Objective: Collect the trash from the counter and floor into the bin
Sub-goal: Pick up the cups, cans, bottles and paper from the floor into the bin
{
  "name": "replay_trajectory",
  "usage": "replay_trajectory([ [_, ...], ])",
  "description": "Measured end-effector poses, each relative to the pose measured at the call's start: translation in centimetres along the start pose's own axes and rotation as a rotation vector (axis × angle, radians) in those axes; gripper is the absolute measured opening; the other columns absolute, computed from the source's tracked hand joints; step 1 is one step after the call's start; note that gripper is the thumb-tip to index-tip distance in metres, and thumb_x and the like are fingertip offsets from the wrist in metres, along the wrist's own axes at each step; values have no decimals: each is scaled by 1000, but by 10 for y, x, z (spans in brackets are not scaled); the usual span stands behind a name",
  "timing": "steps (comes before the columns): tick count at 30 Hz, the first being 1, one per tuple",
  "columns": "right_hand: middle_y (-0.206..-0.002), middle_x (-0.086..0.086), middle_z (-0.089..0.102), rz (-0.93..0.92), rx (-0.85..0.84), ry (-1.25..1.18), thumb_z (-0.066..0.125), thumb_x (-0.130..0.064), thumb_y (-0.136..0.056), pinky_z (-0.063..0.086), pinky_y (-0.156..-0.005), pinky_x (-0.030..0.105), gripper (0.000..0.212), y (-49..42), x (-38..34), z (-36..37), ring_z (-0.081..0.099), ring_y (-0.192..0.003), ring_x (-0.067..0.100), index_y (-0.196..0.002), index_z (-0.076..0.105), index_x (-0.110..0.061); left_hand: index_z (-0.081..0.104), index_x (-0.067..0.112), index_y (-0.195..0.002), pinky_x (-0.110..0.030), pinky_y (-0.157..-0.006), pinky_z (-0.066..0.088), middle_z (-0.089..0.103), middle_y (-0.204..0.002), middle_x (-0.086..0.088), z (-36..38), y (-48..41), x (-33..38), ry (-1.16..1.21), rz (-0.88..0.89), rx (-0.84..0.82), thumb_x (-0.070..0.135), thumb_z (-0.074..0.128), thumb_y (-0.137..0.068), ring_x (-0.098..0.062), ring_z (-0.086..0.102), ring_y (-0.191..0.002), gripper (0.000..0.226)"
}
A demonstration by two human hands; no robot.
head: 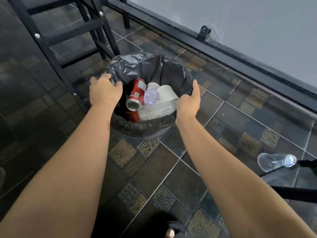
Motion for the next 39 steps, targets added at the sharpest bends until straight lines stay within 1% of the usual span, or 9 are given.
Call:
replay_trajectory([
  [2,-146,-8,44,20,-25,-37,29,10,-91,34,-59,-5,71,-2,-2,13,50,-98,0,-150,37,-29,55,17,-134,-46,-103,41,37,-145,-15,3,-1,-6,-67,70,38,36,56,-93,-36,42,-130,45],
  [7,-152,-7,40,-39,-103,-9,29,4,-96,41,-103,28,68,-9,-2,51,49,-128,15,-152,29,-34,47,17,-142,-52,-119,7,23,-159,-17,10,5,-4,-280,238,99,37,51,-96,-31,14,-149,50],
  [10,-159,-6,29,-125,-267,101,30,-11,-104,30,-111,27,57,-18,-1,60,41,-137,17,-156,19,-32,43,16,-145,-52,-119,8,24,-159,-16,21,15,7,-305,314,47,40,41,-100,-31,17,-148,51],
  [14,-159,-17,26,-242,-387,166,28,-37,-107,16,-108,17,48,-36,15,36,27,-135,-6,-155,23,-35,44,14,-141,-54,-114,23,38,-149,-14,43,30,27,-349,466,-64,42,27,-100,-34,32,-138,52],
  [20,-145,4,50,-215,-163,629,39,-38,-103,36,-104,37,53,-94,74,-18,43,-134,26,-154,26,-28,25,19,-153,-50,-117,16,23,-160,-6,68,45,67,-372,538,-221,51,17,-102,-27,18,-147,61],
  [25,-161,4,26,-334,-199,1056,46,-37,-101,26,-115,45,62,-135,97,-29,27,-144,32,-155,21,-20,11,25,-157,-47,-120,6,11,-164,-5,83,54,78,-375,578,-257,62,19,-98,-25,5,-151,70],
  [32,-163,12,9,-354,-259,1269,55,-38,-97,21,-117,50,64,-175,106,8,16,-147,35,-153,24,-36,10,27,-157,-45,-120,5,10,-164,-5,88,51,79,-358,568,-241,65,22,-96,-25,2,-151,73],
  [37,-164,8,-10,-369,-335,1463,46,-46,-100,13,-118,52,58,-197,111,28,3,-150,33,-150,19,-48,11,27,-157,-46,-119,6,11,-164,-5,90,46,80,-366,570,-231,64,22,-96,-25,2,-151,72],
  [39,-164,10,-6,-366,-335,1536,45,-47,-99,15,-117,54,56,-202,113,32,7,-150,34,-149,20,-49,13,25,-157,-46,-119,7,13,-163,-6,91,47,80,-358,575,-224,64,23,-96,-26,3,-151,72],
])
Point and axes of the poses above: each hand's wrist, its own y-axis away from the middle knuckle, its own z-axis out of the palm, x = y × z, the point moved 2 cm from there along -y, towards the middle knuckle
